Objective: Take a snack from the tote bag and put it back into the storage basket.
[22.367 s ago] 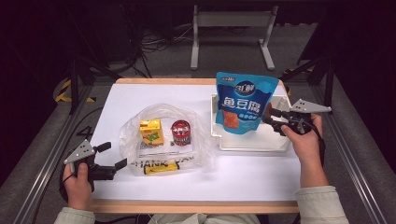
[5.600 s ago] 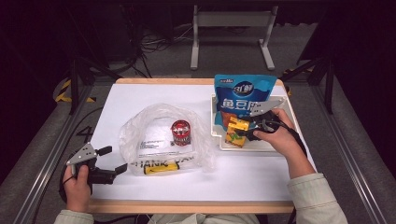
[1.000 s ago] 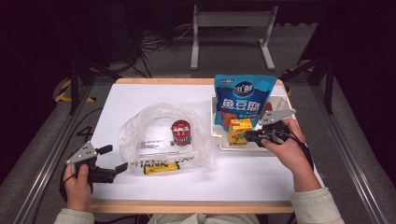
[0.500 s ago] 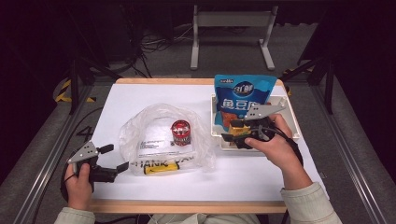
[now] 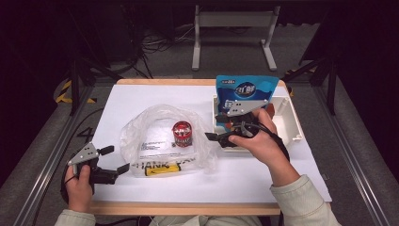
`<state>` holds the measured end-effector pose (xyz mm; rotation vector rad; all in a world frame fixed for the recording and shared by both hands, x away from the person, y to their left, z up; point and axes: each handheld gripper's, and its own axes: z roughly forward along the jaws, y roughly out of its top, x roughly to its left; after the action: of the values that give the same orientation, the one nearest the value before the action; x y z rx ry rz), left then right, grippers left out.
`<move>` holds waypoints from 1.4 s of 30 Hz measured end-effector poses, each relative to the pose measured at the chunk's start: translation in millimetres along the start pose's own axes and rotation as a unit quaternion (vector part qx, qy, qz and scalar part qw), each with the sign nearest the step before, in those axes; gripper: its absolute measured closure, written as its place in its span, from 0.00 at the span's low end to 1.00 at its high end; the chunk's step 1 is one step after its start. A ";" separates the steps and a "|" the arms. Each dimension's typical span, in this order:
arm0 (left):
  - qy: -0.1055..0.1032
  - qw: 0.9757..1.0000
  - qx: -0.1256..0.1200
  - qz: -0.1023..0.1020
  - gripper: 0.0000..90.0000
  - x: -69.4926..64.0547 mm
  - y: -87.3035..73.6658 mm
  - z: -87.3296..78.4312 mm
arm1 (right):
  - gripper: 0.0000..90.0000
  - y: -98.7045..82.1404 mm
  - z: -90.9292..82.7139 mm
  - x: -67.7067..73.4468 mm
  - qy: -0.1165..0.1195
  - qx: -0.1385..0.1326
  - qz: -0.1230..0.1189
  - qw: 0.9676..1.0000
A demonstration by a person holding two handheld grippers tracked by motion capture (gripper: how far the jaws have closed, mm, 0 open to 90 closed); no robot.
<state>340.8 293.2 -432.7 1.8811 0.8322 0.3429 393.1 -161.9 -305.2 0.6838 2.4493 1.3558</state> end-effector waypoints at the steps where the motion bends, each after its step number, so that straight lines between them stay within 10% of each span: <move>1: 0.000 1.000 0.000 0.000 0.03 0.1 -0.1 0.0 | 0.31 1.8 2.7 0.7 -0.001 -0.001 -0.001 1.000; 42: 0.000 1.000 -0.001 -0.001 0.03 1.0 -0.7 -1.0 | 0.25 13.5 91.3 -7.9 0.019 0.023 0.002 1.000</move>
<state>340.7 294.8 -433.0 1.8784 0.8339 0.3431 443.6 -93.7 -342.2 0.6809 2.5171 1.3301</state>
